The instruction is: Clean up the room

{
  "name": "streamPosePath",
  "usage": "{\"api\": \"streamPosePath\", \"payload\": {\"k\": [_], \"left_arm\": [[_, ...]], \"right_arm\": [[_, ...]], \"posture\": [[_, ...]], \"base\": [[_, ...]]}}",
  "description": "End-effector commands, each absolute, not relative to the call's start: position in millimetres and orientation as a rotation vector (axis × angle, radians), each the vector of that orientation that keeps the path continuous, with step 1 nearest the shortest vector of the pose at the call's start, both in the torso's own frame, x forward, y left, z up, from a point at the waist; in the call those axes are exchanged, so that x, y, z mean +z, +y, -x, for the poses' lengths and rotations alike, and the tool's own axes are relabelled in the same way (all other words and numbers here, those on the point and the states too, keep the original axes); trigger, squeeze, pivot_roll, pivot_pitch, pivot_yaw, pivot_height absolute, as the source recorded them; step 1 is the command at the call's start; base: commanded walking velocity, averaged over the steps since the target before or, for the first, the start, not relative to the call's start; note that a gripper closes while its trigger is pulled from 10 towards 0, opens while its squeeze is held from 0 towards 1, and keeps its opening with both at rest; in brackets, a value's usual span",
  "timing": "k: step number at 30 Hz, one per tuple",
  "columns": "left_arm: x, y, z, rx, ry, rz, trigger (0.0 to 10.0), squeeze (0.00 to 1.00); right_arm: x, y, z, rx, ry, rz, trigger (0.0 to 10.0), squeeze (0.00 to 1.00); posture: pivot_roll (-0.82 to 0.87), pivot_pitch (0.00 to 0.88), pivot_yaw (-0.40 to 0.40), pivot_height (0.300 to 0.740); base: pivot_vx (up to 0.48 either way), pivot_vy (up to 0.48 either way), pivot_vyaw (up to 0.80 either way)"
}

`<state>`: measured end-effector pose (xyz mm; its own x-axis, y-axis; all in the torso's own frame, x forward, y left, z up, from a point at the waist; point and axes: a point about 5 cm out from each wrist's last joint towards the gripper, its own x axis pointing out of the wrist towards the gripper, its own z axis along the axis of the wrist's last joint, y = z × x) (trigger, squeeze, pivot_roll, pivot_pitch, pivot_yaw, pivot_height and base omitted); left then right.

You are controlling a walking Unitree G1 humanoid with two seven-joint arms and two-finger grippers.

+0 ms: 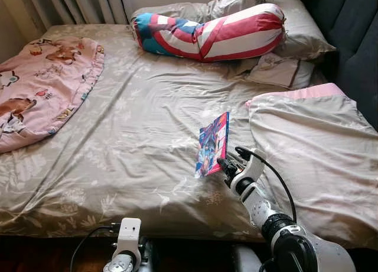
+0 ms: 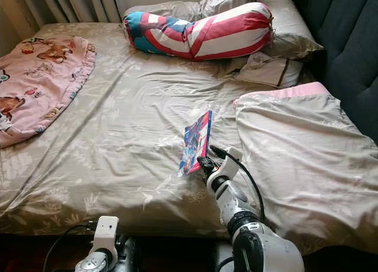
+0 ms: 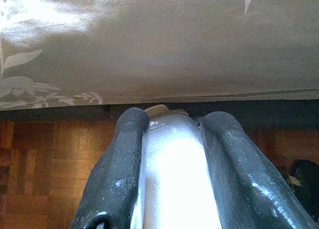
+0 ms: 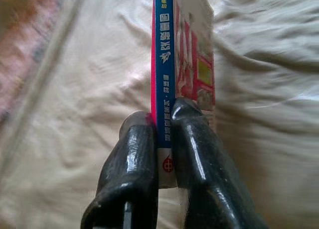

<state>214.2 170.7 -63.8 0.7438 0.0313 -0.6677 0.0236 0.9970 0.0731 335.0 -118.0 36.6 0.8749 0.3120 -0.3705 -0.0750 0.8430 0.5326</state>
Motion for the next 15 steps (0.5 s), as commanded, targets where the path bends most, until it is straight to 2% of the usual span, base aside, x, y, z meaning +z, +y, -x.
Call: {"api": "streamPosePath", "payload": {"k": [1, 15], "left_arm": [[-97, 167, -156, -0.021, 0.986, -0.069, 10.0, 0.00], [-96, 167, -156, -0.023, 0.985, -0.072, 10.0, 0.00]], "right_arm": [[29, -120, -330, 0.204, 0.517, -0.436, 10.0, 0.00], [16, -143, -322, 0.097, 0.572, -0.248, 10.0, 0.00]], "posture": [[0.00, 0.136, 0.007, 0.610], [0.00, 0.145, 0.008, 0.610]], "base": [[0.000, 0.000, 0.00], [0.000, 0.000, 0.00]]}}
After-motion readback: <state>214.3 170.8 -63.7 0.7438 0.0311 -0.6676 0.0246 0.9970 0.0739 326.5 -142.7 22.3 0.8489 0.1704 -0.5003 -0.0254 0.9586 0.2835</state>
